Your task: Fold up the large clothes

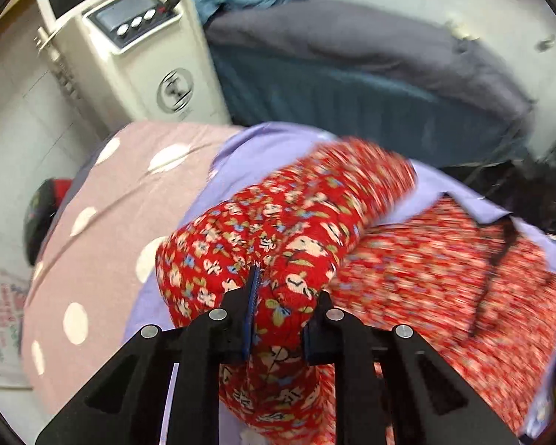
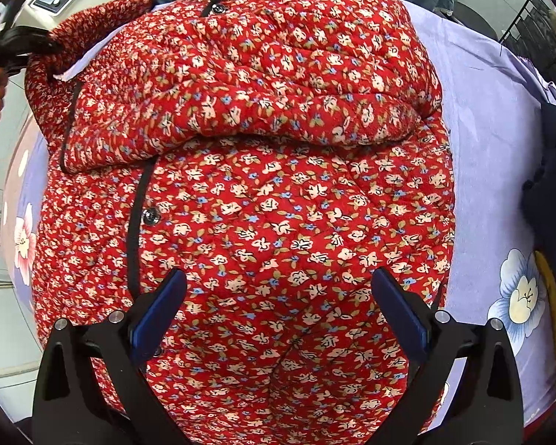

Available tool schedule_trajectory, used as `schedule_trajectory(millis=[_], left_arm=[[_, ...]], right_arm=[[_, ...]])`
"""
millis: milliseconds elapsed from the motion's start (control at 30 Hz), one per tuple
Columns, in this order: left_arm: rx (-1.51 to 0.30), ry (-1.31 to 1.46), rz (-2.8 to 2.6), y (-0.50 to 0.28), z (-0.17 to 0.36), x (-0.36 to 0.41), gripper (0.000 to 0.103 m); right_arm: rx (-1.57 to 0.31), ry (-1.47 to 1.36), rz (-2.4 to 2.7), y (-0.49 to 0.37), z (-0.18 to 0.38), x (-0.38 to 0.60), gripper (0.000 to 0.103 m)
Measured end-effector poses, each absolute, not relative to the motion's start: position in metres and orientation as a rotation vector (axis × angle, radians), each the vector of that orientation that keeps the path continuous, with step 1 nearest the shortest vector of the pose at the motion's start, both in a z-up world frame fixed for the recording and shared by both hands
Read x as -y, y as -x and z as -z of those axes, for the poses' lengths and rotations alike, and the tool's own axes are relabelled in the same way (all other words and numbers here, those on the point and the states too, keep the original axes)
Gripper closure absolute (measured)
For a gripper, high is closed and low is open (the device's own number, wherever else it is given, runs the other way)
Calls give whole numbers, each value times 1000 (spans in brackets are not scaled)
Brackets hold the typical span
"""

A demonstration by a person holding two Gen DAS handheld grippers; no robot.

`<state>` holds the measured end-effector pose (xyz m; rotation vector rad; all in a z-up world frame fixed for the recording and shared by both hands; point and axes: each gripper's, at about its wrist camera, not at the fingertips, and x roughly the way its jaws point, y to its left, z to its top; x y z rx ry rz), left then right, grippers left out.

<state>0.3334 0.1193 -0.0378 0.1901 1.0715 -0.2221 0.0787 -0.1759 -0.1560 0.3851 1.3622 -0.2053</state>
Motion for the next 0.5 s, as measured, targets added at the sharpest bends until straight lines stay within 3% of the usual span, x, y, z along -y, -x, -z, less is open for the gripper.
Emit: schedule_trajectory(millis=[233, 500], left_arm=[[-1008, -83, 450, -257, 11, -107, 86], [-1083, -397, 563, -205, 73, -55, 86]], right_arm=[[-1344, -404, 195, -78, 150, 171, 5], [-1326, -446, 181, -73, 142, 174, 5]])
